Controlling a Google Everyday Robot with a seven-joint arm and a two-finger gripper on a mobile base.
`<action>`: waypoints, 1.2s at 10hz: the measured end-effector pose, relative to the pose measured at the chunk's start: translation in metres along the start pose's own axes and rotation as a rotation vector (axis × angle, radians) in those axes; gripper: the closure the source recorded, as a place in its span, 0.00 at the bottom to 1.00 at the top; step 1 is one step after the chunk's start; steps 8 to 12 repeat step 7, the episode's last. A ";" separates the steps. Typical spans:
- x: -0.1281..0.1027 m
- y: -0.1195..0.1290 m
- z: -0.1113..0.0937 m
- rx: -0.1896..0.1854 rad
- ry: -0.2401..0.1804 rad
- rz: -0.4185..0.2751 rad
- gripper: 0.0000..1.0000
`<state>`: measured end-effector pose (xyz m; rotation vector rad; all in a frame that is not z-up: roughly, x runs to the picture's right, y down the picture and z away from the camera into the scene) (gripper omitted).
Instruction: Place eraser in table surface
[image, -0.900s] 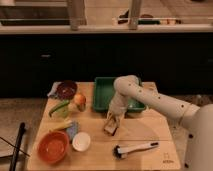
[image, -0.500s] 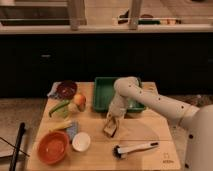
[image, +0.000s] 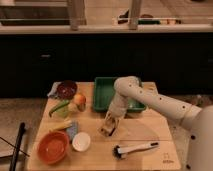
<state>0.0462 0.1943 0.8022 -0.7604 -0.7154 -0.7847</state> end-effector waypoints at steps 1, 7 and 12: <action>0.000 0.000 -0.002 -0.004 0.004 -0.001 0.20; 0.011 0.014 -0.031 0.012 0.054 0.041 0.20; 0.011 0.014 -0.031 0.012 0.054 0.041 0.20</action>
